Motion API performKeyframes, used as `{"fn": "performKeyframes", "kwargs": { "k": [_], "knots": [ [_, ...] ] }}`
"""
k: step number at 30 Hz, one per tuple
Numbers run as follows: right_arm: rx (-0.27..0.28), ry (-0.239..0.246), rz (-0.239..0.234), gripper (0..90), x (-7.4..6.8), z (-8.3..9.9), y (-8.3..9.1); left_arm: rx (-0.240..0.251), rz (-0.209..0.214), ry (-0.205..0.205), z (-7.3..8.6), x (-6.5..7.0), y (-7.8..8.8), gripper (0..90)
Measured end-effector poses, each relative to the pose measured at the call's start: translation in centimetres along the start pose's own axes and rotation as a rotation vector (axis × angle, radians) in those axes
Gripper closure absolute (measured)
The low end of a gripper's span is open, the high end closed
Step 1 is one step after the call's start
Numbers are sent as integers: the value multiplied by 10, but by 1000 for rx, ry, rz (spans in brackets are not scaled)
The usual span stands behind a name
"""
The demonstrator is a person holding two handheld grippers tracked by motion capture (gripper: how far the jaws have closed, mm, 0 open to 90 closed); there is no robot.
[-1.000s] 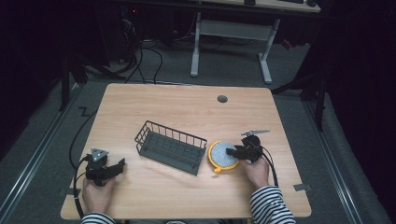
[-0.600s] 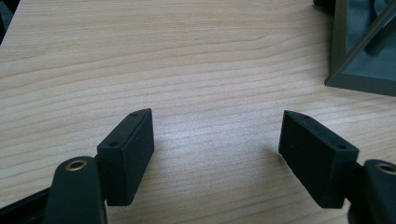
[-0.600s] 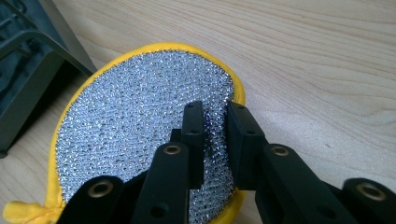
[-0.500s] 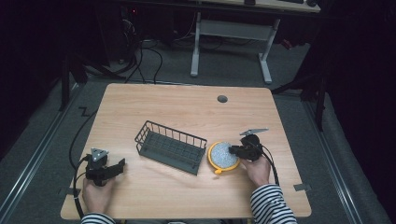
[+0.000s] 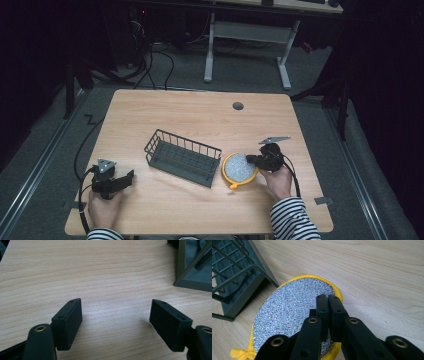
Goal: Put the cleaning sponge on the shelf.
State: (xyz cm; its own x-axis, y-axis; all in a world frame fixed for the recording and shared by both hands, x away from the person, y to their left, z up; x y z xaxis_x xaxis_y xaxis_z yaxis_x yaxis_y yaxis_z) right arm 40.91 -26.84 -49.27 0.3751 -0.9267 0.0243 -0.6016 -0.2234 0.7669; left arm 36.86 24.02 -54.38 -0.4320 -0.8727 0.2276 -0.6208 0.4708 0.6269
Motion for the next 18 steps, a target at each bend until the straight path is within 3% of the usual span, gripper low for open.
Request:
{"fn": "performKeyframes", "kwargs": {
  "k": [18],
  "knots": [
    [86, -2, -6, 888, 8, -18, 32, -1, -1, -1, 0, 0, 0, 269]
  ]
}}
Point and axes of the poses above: each handheld gripper's, and its own axes: y roughly backward along the jaws, z roughly out of its underside, x roughly to its right, the point moved 1 cm from there along -y, roughly forward along the jaws, and after that the axes turned 15 degrees about z, right-handed, at the moved point
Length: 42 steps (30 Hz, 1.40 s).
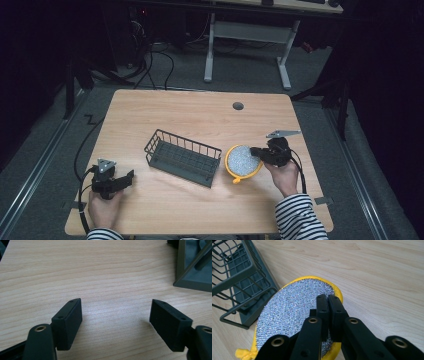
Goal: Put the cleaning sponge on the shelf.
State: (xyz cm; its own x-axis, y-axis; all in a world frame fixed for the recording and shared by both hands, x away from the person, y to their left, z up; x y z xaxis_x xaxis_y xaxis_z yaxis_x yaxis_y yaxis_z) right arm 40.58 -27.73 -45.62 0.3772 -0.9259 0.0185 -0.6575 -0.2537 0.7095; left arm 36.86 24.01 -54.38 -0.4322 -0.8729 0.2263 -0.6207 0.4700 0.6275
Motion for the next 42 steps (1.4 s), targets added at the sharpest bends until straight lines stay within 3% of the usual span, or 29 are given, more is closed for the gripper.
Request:
{"fn": "performKeyframes", "kwargs": {
  "k": [12, 23, 31, 42],
  "knots": [
    [62, 25, 0, 887, 2, -24, 24, 0, -2, -2, 0, 0, 0, 269],
    [103, 43, -12, 886, -1, -49, 34, 0, -1, -2, 0, 0, 0, 268],
    [156, 66, -36, 886, -15, -72, 39, 0, 0, -1, 0, 0, 0, 269],
    [162, 115, -81, 886, -47, -94, 21, 2, 2, 2, 0, 0, 0, 269]
  ]
}}
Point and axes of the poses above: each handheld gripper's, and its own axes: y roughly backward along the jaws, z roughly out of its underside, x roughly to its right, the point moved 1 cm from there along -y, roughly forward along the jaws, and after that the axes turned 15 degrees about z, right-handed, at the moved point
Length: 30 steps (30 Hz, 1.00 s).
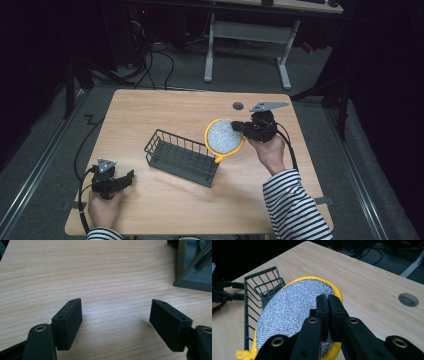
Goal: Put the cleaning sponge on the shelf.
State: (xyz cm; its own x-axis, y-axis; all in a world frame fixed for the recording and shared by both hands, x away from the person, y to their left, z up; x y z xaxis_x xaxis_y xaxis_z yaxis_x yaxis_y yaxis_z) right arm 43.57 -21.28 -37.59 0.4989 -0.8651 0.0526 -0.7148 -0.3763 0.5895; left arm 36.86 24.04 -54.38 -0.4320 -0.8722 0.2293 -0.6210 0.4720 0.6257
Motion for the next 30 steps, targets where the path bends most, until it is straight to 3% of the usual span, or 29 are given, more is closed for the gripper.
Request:
{"fn": "performKeyframes", "kwargs": {
  "k": [6, 20, 30],
  "knots": [
    [-8, 4, -16, 885, -13, -3, -18, 0, 0, 0, 0, 0, 0, 269],
    [-5, 67, -15, 882, -42, -4, -45, 5, 7, 6, 0, -1, 0, 269],
    [12, 110, -10, 880, -57, -1, -51, 8, 13, 10, 0, -2, 0, 267]
  ]
}}
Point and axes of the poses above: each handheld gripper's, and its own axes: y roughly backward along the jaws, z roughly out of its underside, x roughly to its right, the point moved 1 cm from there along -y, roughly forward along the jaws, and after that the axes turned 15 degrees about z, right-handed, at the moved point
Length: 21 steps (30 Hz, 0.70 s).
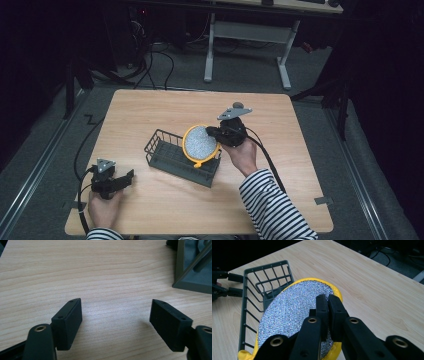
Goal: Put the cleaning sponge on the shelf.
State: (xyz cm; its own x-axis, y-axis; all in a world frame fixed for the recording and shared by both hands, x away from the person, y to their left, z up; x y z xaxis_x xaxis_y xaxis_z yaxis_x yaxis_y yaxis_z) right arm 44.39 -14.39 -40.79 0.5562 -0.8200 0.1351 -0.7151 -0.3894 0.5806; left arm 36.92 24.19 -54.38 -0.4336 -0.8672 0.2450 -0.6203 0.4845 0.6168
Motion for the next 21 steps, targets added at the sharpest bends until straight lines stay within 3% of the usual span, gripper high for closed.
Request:
{"fn": "performKeyframes", "kwargs": {
  "k": [11, 17, 21],
  "knots": [
    [17, -1, 17, 880, -6, -2, -2, 1, 1, 1, 0, 0, 0, 265],
    [26, 34, 32, 879, -12, -2, -2, 0, -1, 2, 0, 0, 0, 265],
    [32, 29, 29, 879, -10, -2, 2, 2, 0, 3, 0, 0, 0, 264]
  ]
}}
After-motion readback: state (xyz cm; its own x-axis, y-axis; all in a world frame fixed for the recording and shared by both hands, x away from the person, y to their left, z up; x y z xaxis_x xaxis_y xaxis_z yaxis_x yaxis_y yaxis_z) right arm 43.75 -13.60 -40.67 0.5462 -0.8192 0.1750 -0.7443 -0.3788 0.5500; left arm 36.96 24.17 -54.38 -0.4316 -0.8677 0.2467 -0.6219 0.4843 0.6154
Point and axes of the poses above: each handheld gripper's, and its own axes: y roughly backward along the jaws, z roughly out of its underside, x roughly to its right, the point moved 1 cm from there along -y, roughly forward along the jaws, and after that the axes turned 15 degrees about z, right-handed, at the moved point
